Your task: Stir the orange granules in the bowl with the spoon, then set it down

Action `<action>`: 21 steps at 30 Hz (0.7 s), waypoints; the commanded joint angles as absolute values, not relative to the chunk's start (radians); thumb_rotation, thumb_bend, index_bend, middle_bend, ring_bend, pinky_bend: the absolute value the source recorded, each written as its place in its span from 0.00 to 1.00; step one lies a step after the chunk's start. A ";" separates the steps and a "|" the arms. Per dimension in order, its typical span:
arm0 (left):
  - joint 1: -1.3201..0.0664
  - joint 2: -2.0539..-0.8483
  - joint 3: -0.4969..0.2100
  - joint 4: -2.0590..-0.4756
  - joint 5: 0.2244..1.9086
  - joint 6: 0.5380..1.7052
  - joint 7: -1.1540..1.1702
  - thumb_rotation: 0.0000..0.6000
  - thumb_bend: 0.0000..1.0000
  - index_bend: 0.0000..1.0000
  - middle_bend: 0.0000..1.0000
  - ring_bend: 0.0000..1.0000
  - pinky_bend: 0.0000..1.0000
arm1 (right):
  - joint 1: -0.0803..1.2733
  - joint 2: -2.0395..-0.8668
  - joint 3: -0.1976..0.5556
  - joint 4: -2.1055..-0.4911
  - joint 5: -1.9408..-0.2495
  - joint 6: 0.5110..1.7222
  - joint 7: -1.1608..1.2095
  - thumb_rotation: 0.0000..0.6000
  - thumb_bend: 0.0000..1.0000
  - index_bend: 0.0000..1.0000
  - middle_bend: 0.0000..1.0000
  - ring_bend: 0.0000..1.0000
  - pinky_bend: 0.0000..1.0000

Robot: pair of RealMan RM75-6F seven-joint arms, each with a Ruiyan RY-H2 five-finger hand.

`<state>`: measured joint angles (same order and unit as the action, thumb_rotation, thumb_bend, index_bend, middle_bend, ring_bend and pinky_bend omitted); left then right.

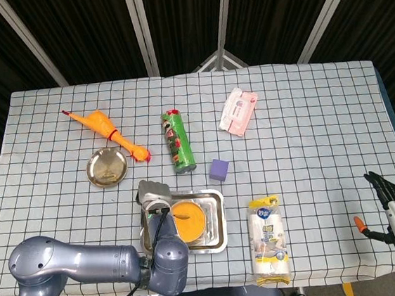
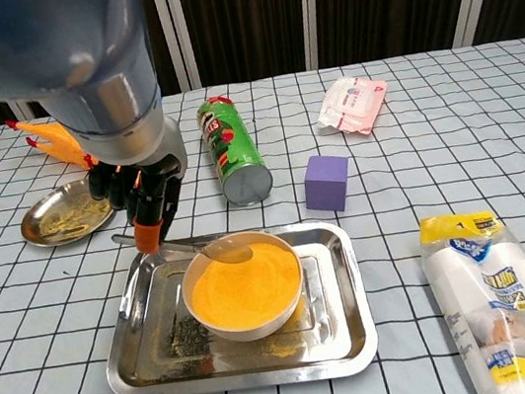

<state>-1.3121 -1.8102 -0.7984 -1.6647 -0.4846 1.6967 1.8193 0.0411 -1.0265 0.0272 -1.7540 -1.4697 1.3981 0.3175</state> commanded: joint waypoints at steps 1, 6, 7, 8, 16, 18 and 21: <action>-1.300 -1.798 -0.785 -1.675 -0.486 1.680 1.814 1.00 0.95 0.81 1.00 1.00 0.99 | 0.041 -1.026 0.027 -1.754 -1.468 1.396 0.319 1.00 0.40 0.00 0.00 0.00 0.00; -1.277 -1.769 -0.749 -1.722 -0.413 1.646 1.759 1.00 0.94 0.81 1.00 1.00 0.99 | 0.041 -1.026 0.027 -1.754 -1.468 1.396 0.320 1.00 0.40 0.00 0.00 0.00 0.00; -1.267 -1.761 -0.744 -1.737 -0.392 1.636 1.737 1.00 0.94 0.81 1.00 1.00 0.99 | 0.041 -1.026 0.027 -1.754 -1.468 1.396 0.320 1.00 0.40 0.00 0.00 0.00 0.00; -1.257 -1.752 -0.735 -1.752 -0.364 1.627 1.712 1.00 0.94 0.81 1.00 1.00 0.99 | 0.041 -1.026 0.027 -1.753 -1.468 1.396 0.321 1.00 0.40 0.00 0.00 0.00 0.00; -1.114 -1.642 -0.546 -1.847 0.003 1.577 1.447 1.00 0.90 0.80 1.00 1.00 0.99 | 0.041 -1.024 0.026 -1.754 -1.466 1.393 0.323 1.00 0.40 0.00 0.00 0.00 0.00; -1.068 -1.607 -0.513 -1.850 0.058 1.557 1.383 1.00 0.87 0.80 1.00 1.00 0.99 | 0.041 -1.024 0.026 -1.755 -1.466 1.394 0.321 1.00 0.41 0.00 0.00 0.00 0.00; -1.013 -1.555 -0.484 -1.842 0.104 1.518 1.311 1.00 0.86 0.80 1.00 1.00 0.99 | 0.041 -1.025 0.025 -1.756 -1.465 1.392 0.318 1.00 0.40 0.00 0.00 0.00 0.00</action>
